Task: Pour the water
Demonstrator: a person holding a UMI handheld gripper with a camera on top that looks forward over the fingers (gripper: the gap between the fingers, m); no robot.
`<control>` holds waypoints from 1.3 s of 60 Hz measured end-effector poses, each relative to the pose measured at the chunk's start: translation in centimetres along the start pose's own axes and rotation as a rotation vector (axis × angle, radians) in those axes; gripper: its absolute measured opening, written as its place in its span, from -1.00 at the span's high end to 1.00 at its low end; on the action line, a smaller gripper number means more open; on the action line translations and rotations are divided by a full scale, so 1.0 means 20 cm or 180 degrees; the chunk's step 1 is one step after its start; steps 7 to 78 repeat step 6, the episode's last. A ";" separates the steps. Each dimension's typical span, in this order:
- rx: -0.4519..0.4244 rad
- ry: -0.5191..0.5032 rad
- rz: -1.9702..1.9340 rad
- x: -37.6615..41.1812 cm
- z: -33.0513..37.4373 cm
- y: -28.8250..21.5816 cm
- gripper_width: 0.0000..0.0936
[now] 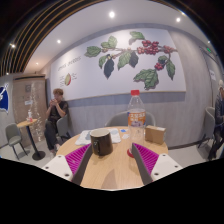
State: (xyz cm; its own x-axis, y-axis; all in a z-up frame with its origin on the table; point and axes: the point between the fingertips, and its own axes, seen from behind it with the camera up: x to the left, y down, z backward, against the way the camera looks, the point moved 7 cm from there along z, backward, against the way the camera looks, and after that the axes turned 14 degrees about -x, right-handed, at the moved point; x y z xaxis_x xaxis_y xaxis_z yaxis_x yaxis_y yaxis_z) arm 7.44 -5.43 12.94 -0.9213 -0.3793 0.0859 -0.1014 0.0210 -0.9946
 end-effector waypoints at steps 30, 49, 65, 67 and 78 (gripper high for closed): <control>0.0056 -0.0028 -0.0042 -0.02 0.09 0.04 -0.80; 0.0056 -0.0028 -0.0042 -0.02 0.09 0.04 -0.80; 0.0056 -0.0028 -0.0042 -0.02 0.09 0.04 -0.80; 0.0056 -0.0028 -0.0042 -0.02 0.09 0.04 -0.80; 0.0056 -0.0028 -0.0042 -0.02 0.09 0.04 -0.80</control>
